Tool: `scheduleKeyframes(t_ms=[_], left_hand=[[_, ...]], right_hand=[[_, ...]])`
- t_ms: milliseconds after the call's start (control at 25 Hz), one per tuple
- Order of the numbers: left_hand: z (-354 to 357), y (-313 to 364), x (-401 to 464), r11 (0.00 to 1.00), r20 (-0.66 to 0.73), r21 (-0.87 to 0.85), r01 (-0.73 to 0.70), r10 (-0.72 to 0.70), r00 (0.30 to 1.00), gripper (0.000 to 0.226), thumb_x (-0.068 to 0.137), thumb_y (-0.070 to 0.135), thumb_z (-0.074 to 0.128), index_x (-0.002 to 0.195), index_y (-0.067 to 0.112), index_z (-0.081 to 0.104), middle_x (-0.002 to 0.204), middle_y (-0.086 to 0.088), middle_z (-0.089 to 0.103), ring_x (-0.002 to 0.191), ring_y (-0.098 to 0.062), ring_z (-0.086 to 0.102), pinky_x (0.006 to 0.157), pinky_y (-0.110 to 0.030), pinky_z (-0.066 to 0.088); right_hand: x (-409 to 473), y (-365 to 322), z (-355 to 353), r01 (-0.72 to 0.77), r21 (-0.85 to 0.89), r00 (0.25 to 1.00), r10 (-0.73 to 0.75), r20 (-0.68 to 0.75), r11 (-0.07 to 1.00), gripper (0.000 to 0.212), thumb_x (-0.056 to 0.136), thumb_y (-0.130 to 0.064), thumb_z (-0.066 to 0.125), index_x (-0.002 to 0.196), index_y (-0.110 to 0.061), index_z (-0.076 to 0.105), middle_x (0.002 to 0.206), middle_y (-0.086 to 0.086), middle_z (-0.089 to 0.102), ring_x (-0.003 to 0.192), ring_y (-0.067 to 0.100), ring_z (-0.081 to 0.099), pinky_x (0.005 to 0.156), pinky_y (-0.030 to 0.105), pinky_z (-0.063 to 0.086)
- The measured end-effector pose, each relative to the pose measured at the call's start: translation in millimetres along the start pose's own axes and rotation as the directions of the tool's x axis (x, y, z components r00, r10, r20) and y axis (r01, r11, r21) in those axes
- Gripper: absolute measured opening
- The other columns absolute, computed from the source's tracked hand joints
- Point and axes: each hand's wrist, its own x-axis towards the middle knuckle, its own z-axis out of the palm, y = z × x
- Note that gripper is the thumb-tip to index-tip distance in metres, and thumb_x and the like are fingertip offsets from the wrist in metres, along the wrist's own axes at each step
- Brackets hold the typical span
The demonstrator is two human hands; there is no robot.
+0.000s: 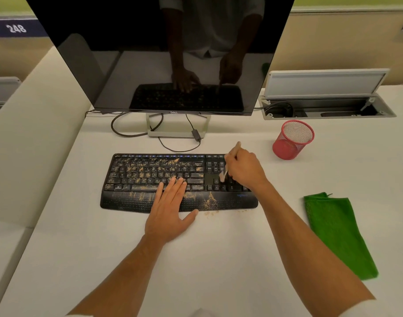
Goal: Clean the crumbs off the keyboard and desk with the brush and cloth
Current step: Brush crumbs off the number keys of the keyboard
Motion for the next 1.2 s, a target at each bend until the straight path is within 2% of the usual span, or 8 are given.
scheduleKeyframes(t_ms=[200,320,400,560,720,880,1000,1200], left_hand=[[0.9,-0.7,-0.2,1.000,-0.003,0.002,-0.002,0.002,1.000,0.082,0.093,0.066,0.038,0.156,0.017,0.020,0.164,0.005,0.012,0.151,-0.009,-0.005,0.123,-0.044,0.001],[0.9,-0.9,-0.7,1.000,-0.008,0.002,-0.002,0.002,1.000,0.083,0.093,0.066,0.039,0.156,0.017,0.020,0.164,0.005,0.012,0.151,-0.008,-0.006,0.123,-0.043,0.000],[0.3,-0.8,-0.4,1.000,-0.008,-0.003,-0.002,0.002,1.000,0.083,0.093,0.066,0.040,0.156,0.016,0.021,0.164,0.004,0.013,0.152,-0.009,-0.005,0.123,-0.043,-0.001],[0.8,-0.2,0.2,1.000,-0.011,-0.005,-0.002,0.002,1.000,0.083,0.092,0.065,0.041,0.156,0.015,0.023,0.164,0.004,0.015,0.152,-0.009,-0.004,0.123,-0.042,-0.002],[0.4,-0.4,-0.3,1.000,-0.002,0.002,0.001,-0.001,1.000,0.083,0.093,0.065,0.041,0.156,0.016,0.021,0.164,0.005,0.013,0.151,-0.008,-0.005,0.123,-0.042,-0.002],[0.2,0.0,-0.5,1.000,-0.004,0.000,0.005,-0.005,1.000,0.082,0.093,0.065,0.041,0.156,0.017,0.022,0.164,0.005,0.014,0.151,-0.008,-0.005,0.123,-0.042,-0.003],[0.2,0.0,-0.3,1.000,-0.001,-0.007,0.007,-0.007,1.000,0.083,0.093,0.065,0.041,0.157,0.017,0.021,0.164,0.005,0.013,0.151,-0.008,-0.005,0.123,-0.042,-0.003],[0.6,-0.2,-0.6,1.000,-0.006,-0.006,0.005,-0.005,1.000,0.082,0.093,0.065,0.042,0.157,0.017,0.021,0.164,0.005,0.013,0.151,-0.008,-0.004,0.123,-0.042,-0.002]], right_hand=[[-11.3,0.6,14.7,0.105,0.063,0.993,-0.108,0.039,0.992,0.028,0.106,-0.020,0.046,0.100,0.001,0.064,0.092,0.004,0.062,0.074,0.007,0.056,0.061,0.005,0.041],[-13.6,2.2,31.8,0.256,0.020,0.966,-0.257,0.041,0.966,0.025,0.104,-0.019,0.049,0.100,-0.004,0.068,0.096,0.007,0.072,0.086,0.020,0.065,0.082,0.034,0.053],[-14.5,7.0,37.9,0.255,0.058,0.961,-0.259,0.092,0.965,0.026,0.104,-0.024,0.052,0.104,-0.006,0.071,0.095,0.008,0.072,0.087,0.024,0.066,0.084,0.047,0.053],[-16.7,10.8,31.5,0.185,0.091,0.966,-0.198,0.169,0.979,0.030,0.104,-0.032,0.052,0.106,-0.010,0.072,0.094,0.004,0.071,0.086,0.020,0.066,0.084,0.047,0.055],[-12.2,7.5,14.8,0.139,0.110,0.966,-0.159,0.206,0.984,0.034,0.104,-0.033,0.050,0.096,-0.007,0.071,0.073,0.000,0.067,0.067,0.014,0.062,0.078,0.041,0.055],[-2.9,9.4,19.9,0.086,0.206,0.996,-0.077,-0.050,0.975,0.045,0.107,-0.033,0.041,0.087,-0.004,0.068,0.067,0.005,0.070,0.057,0.011,0.064,0.066,0.029,0.056],[-6.6,11.2,34.6,0.125,0.134,0.981,-0.102,-0.164,0.983,0.053,0.108,-0.033,0.031,0.077,-0.005,0.062,0.061,0.007,0.067,0.053,0.018,0.065,0.060,0.036,0.058],[-10.1,12.0,32.7,0.096,0.011,0.995,-0.096,0.002,0.995,0.057,0.106,-0.027,0.030,0.067,0.003,0.061,0.059,0.012,0.066,0.056,0.026,0.065,0.068,0.043,0.057]])
